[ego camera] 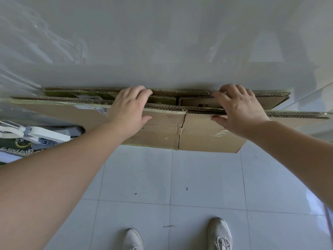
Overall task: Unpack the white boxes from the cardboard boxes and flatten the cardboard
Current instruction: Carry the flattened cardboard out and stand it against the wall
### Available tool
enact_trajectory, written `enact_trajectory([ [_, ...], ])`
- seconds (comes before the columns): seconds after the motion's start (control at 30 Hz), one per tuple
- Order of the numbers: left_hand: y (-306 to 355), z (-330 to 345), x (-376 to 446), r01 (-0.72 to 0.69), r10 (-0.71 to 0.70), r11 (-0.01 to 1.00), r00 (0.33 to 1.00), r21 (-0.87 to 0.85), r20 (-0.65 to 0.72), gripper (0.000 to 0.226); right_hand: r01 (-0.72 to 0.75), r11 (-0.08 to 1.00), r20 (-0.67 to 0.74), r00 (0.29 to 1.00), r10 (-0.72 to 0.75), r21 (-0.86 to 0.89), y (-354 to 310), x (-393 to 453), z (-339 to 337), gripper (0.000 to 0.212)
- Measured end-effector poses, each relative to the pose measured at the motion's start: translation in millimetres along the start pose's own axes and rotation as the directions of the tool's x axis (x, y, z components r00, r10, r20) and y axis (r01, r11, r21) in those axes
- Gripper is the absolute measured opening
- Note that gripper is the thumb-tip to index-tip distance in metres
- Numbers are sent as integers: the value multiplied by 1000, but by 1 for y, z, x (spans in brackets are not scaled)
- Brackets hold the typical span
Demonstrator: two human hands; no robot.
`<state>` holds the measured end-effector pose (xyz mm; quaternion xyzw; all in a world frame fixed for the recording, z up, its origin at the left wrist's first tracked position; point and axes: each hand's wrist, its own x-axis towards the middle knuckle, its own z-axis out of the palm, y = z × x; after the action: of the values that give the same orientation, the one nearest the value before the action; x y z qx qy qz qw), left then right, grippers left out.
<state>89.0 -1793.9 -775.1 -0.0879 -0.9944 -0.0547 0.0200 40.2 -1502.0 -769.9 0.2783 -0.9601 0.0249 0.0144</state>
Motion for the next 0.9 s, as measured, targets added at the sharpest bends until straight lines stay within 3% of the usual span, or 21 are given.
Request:
enact_trajectory([
  [0.23, 2, 4, 0, -6, 6, 1000, 1000, -15, 0, 62, 0, 1000, 33, 999, -1, 15, 1, -3, 2, 64],
  [0.37, -2, 6, 1, 19, -20, 1000, 997, 6, 77, 34, 72, 996, 29, 997, -74, 49, 1, -7, 8, 26],
  [0.43, -6, 6, 3, 27, -36, 998, 986, 52, 161, 26, 7, 994, 100, 995, -18, 112, -1, -7, 8, 12],
  [0.5, -10, 3, 6, -7, -12, 996, 977, 86, 211, 24, -56, 990, 205, 978, 28, 132, 0, -4, 5, 14],
  [0.7, -25, -10, 21, -48, -3, 990, 935, 134, 354, 20, -47, 980, 277, 961, -9, 194, 4, 9, -8, 10],
  [0.9, -23, -13, 34, -21, -36, 990, 921, 141, 388, 25, -68, 983, 262, 965, 21, 171, 8, 21, -2, 17],
])
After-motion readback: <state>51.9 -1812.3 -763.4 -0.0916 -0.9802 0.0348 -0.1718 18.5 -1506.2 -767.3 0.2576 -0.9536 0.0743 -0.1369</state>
